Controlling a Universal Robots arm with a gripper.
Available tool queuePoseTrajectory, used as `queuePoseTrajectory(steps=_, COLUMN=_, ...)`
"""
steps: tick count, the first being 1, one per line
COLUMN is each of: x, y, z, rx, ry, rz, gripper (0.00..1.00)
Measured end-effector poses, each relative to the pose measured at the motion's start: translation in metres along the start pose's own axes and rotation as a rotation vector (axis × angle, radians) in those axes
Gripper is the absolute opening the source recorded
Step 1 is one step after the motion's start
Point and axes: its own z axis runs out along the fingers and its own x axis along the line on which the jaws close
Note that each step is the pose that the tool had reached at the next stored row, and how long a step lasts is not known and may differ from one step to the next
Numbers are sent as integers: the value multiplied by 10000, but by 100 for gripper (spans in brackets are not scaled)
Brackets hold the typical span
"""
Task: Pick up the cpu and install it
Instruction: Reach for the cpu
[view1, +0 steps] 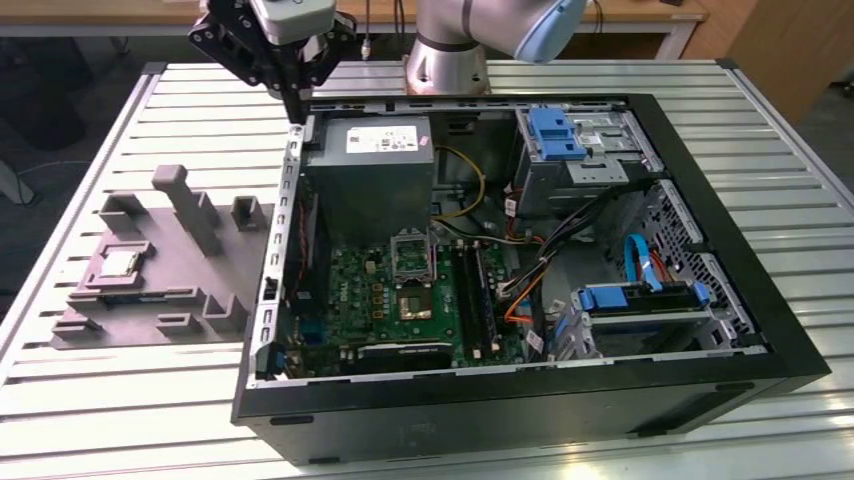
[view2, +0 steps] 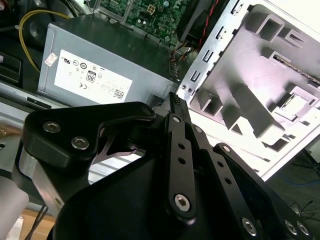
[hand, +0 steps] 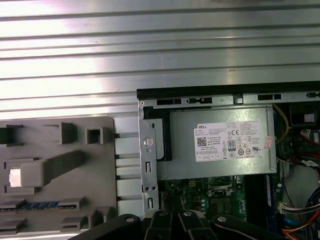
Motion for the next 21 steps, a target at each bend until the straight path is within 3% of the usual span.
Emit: queuePoseTrajectory(steps=21, x=84, y=-6, z=1, rx=1, ry=1, rz=0, gripper=11)
